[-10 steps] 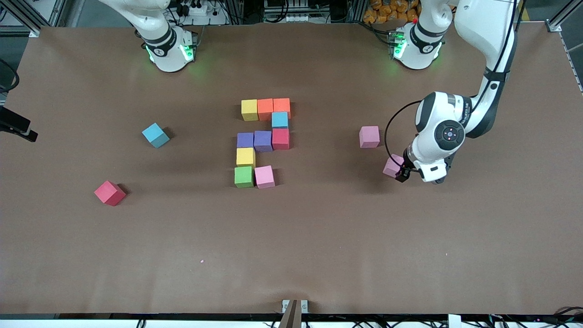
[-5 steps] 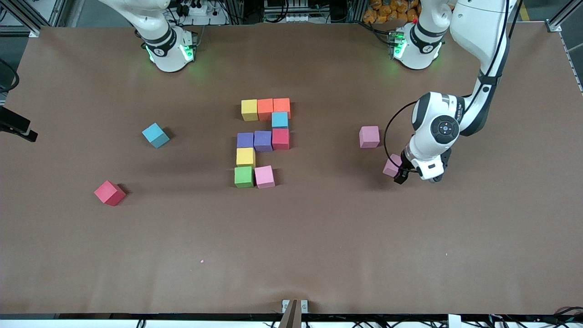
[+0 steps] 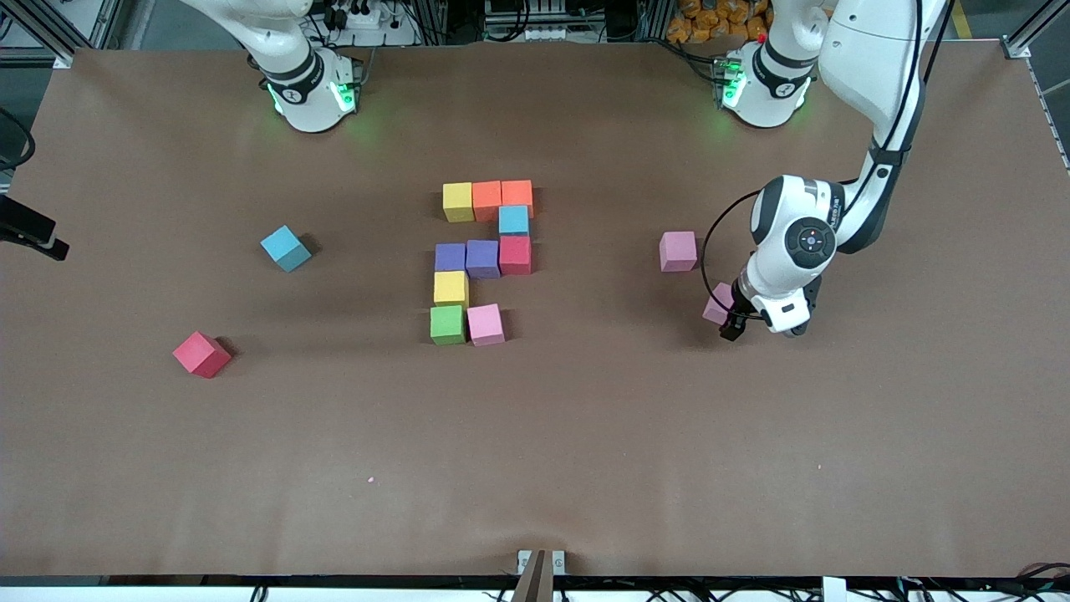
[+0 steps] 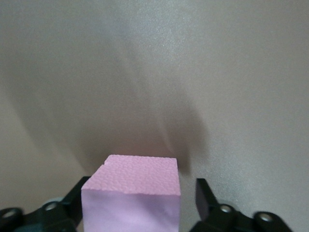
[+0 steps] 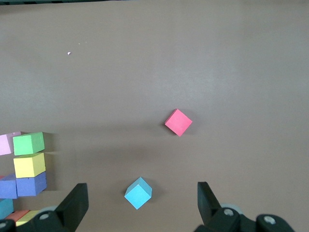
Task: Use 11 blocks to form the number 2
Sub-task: 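Grasp and lift the second pink cube with the left gripper, then place the pink cube beside the first pink cube with the left gripper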
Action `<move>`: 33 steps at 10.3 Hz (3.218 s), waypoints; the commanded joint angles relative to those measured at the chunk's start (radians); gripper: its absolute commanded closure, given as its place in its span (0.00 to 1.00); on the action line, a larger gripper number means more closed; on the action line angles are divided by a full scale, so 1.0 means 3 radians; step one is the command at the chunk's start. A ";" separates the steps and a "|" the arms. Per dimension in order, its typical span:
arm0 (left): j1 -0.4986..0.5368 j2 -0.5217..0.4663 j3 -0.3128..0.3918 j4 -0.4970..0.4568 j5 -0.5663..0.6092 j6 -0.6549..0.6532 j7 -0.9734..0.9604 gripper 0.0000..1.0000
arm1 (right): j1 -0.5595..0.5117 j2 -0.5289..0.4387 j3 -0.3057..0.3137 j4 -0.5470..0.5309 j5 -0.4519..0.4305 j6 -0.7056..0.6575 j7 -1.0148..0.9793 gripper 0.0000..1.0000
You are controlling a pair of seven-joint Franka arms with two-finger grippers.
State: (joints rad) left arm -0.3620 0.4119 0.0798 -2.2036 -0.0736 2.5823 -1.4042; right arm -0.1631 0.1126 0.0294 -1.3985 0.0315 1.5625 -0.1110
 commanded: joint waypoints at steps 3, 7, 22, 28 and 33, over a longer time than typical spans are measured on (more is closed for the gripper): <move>-0.0031 -0.0033 -0.0036 0.0165 -0.0087 -0.0027 -0.0345 0.77 | -0.0060 0.0003 0.0040 0.0029 -0.0023 -0.0003 -0.0044 0.00; -0.0066 0.0124 -0.0194 0.0870 -0.0087 -0.0630 -0.0942 0.80 | -0.0045 0.0008 0.0040 0.0029 -0.0059 -0.0008 -0.0039 0.00; -0.1063 0.1557 -0.0276 0.3188 -0.0102 -0.1214 -0.2795 0.79 | 0.0308 0.0151 0.0040 0.0019 -0.0141 -0.0044 -0.0024 0.00; -0.1329 0.1853 -0.0189 0.3434 -0.0102 -0.1040 -0.2927 0.78 | 0.0211 0.0162 0.0035 0.0162 -0.0166 0.0007 -0.0003 0.00; -0.1575 0.1986 -0.0015 0.3459 -0.0102 -0.0994 -0.3097 0.77 | 0.0155 0.0141 0.0030 0.0167 -0.0166 -0.0003 -0.0024 0.00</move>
State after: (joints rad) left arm -0.8123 0.9776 0.0515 -1.2011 -0.0776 2.2737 -2.3199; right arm -0.0980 0.1632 0.0310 -1.3553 -0.0059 1.5703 -0.1122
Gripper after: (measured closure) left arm 0.419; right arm 0.000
